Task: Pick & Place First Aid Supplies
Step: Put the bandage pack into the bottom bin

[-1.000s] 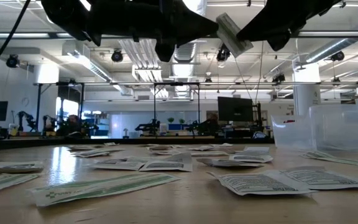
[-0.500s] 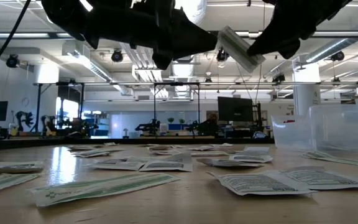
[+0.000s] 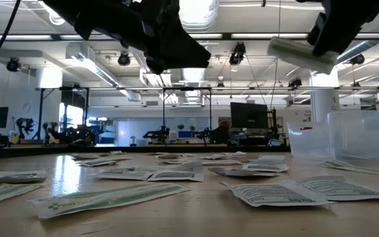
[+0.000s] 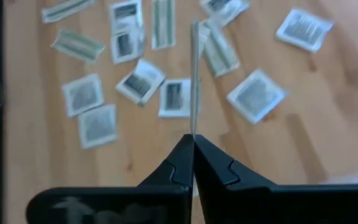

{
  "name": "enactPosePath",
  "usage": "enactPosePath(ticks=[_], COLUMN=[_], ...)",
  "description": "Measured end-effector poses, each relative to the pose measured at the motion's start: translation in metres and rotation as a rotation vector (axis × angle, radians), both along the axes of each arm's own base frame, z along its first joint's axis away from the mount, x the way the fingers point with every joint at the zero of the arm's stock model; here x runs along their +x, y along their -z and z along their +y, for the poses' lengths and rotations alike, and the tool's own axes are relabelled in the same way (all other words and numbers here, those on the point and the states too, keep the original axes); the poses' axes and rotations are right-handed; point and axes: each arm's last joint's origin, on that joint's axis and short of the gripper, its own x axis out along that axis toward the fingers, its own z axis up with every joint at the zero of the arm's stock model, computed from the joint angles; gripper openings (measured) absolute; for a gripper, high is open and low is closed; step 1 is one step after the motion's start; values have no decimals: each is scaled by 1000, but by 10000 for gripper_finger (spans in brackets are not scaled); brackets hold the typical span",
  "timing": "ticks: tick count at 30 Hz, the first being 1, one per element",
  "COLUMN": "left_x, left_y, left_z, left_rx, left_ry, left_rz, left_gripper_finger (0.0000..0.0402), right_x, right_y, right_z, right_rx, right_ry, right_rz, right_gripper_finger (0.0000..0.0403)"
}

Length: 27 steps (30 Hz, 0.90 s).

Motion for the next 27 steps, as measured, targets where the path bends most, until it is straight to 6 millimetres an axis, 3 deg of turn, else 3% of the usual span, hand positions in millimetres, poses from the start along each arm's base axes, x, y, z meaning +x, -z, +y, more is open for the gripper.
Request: enactPosePath(ticks=[12, 27], left_x=[-21, -27], left_y=[-10, -2], left_z=[2, 4], left_rx=[10, 6], left_ry=[-1, -35], left_rz=[115, 228], left_gripper_finger=[129, 126], right_x=[-24, -51], right_y=[-19, -10], right_z=[15, 45], right_rx=[63, 200], right_ry=[-6, -5], right_rz=[197, 337], right_gripper_finger=[8, 8])
